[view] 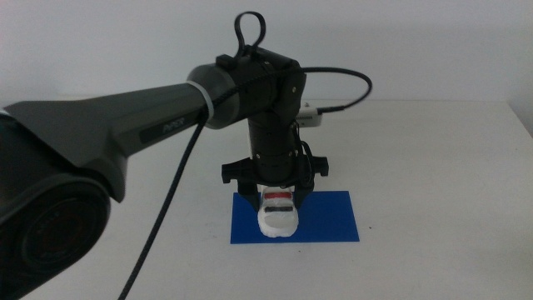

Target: Use one arm to grab the shoe from the table and place it on the mat.

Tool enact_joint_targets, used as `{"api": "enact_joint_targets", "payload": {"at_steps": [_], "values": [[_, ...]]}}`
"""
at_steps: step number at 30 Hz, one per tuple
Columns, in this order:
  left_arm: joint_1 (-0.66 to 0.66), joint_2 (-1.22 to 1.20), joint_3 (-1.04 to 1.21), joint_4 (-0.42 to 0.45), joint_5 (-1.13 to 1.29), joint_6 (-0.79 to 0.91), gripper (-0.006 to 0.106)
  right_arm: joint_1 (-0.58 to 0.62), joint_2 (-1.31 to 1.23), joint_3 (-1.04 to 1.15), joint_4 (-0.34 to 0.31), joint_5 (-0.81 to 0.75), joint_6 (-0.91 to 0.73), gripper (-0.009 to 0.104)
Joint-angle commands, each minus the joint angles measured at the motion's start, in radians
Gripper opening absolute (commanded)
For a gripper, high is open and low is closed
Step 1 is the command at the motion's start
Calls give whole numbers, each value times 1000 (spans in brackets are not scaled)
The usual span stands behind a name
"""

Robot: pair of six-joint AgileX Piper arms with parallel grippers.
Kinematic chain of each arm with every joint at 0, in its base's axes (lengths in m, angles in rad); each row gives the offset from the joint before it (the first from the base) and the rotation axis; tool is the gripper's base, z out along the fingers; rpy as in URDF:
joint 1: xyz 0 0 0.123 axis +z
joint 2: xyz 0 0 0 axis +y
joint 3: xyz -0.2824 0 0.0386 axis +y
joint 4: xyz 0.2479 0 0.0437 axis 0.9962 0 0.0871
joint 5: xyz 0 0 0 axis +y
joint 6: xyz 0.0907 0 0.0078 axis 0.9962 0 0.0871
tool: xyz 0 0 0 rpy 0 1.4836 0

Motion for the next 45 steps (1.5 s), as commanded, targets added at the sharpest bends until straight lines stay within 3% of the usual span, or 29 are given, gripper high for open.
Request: {"api": "enact_joint_targets", "payload": {"at_steps": [1, 6, 11, 16, 34, 37, 40, 41, 44, 45], "values": [[-6, 3, -17, 14, -3, 90, -1, 0, -5, 2, -5, -9, -4, 79], [-6, 3, -17, 0, -18, 569, -1, 0, -5, 2, -5, -9, -4, 79], [-6, 3, -17, -53, 4, 1294, -1, 0, -5, 2, -5, -9, -4, 79], [-6, 3, -17, -87, -5, 1635, -1, 0, -5, 2, -5, -9, -4, 79], [-6, 77, -17, -108, -96, 1649, 3, 0, -5, 2, -5, -9, -4, 79], [-6, 82, -17, -119, -99, 1659, 13, 0, -5, 2, -5, -9, -4, 79], [-6, 82, -17, -123, -101, 1662, 42, 0, -5, 2, -5, -9, -4, 79], [-6, 82, -17, -111, -101, 1662, 69, 0, -5, 2, -5, -9, -4, 79], [-6, 82, -17, -111, -104, 1660, 94, 0, -5, 2, -5, -9, -4, 79], [-6, 80, -22, -113, -93, 1660, 94, 0, -5, 2, -5, -9, -4, 79]]}}
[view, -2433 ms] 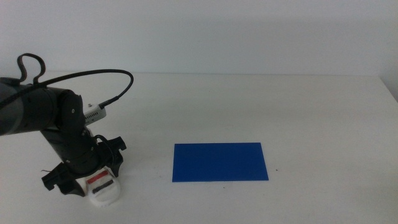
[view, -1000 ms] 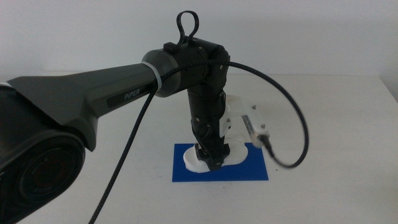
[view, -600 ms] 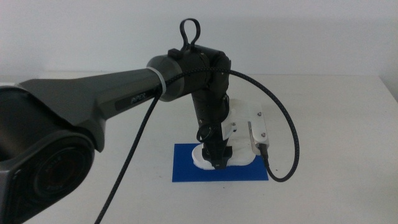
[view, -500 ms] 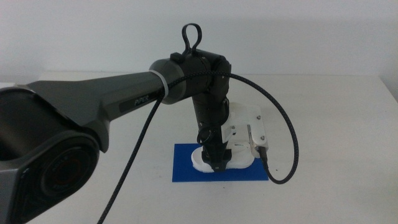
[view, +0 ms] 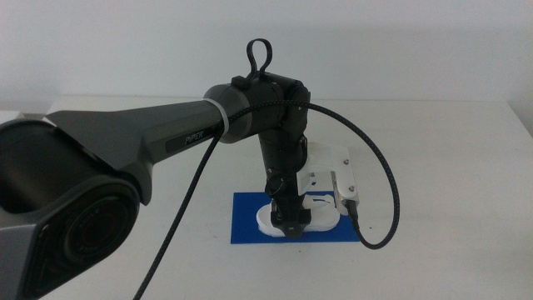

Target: Use one arm to grab the shoe from the table and place it on the mat.

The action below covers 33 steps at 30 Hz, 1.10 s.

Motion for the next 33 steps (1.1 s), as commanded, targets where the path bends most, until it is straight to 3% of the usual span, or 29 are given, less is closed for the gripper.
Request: {"api": "enact_joint_targets", "payload": {"at_steps": [1, 10, 12, 16, 19, 24, 33], "values": [[-2, -5, -19, -8, 16, -13, 94, 0, -5, 2, -5, -9, -4, 79], [59, -180, -73, 25, 117, -253, 94, 0, -5, 2, -5, -9, -4, 79], [109, -250, -71, -22, 117, -316, 94, 0, -5, 2, -5, -9, -4, 79], [242, -413, 9, -217, 117, -433, 94, 0, -5, 2, -5, -9, -4, 79], [344, -568, 211, -266, 22, -490, 94, 0, -5, 2, -5, -9, -4, 79], [493, -933, 662, -375, -332, -503, 94, 0, -5, 2, -5, -9, -4, 79], [599, -1521, 1230, -362, -820, -545, 94, 0, -5, 2, -5, -9, -4, 79]]}}
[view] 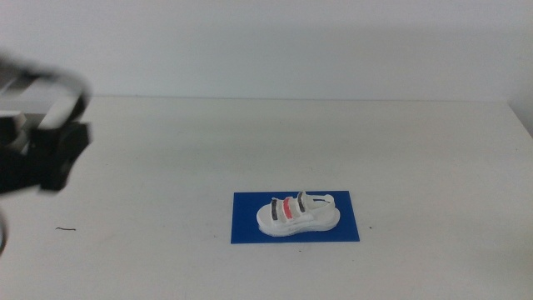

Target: Use one arm to grab the shoe from the table and place it on the mat.

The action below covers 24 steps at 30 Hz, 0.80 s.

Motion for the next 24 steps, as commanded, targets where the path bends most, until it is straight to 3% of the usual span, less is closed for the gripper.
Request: {"api": "enact_joint_targets", "payload": {"at_steps": [1, 10, 11, 14, 17, 24], "values": [[4, -129, 114, -12, -136, -19, 94, 0, -5, 2, -5, -9, -4, 79], [4, -463, 416, -10, -269, -39, 94, 0, -5, 2, -5, -9, -4, 79], [4, -488, 442, 29, -269, -103, 94, 0, -5, 2, -5, -9, -4, 79], [4, -594, 514, 279, -238, -399, 94, 0, -5, 2, -5, -9, -4, 79], [4, -706, 595, 414, -239, -535, 94, 0, -5, 2, -5, -9, -4, 79], [2, -782, 631, 446, -209, -544, 94, 0, -5, 2, -5, -9, -4, 79]]}}
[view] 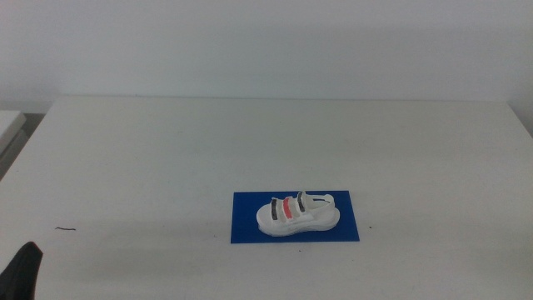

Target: Use one arm to grab the shoe from the table and place it on the mat.

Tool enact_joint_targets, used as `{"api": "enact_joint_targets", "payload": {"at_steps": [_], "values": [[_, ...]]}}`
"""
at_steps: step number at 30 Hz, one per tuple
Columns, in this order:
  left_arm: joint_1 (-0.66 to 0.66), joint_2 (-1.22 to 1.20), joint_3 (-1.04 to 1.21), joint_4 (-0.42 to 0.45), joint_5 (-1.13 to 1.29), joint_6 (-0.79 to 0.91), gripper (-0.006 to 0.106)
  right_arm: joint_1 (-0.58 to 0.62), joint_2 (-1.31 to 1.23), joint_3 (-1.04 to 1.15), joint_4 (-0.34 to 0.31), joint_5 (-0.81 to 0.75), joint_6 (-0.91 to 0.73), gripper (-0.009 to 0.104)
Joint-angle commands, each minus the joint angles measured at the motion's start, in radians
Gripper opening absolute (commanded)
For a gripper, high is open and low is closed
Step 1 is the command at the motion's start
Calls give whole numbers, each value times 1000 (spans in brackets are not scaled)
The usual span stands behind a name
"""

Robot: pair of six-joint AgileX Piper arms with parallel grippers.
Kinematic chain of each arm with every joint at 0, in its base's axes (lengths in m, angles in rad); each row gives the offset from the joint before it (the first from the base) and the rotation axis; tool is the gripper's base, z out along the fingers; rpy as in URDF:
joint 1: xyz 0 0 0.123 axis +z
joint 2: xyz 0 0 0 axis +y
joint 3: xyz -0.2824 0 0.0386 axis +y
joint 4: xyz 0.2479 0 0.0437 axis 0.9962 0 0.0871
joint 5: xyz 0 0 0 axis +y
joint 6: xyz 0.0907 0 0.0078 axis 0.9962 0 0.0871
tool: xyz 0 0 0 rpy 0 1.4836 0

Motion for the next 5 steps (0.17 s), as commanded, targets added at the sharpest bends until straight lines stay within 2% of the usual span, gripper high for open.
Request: {"api": "enact_joint_targets", "payload": {"at_steps": [1, 5], "values": [[0, -4, 3, 16, 5, -16, 94, 0, -5, 2, -5, -9, -4, 79], [0, -4, 3, 17, -3, -14, 94, 0, -5, 2, -5, -9, -4, 79]]}}
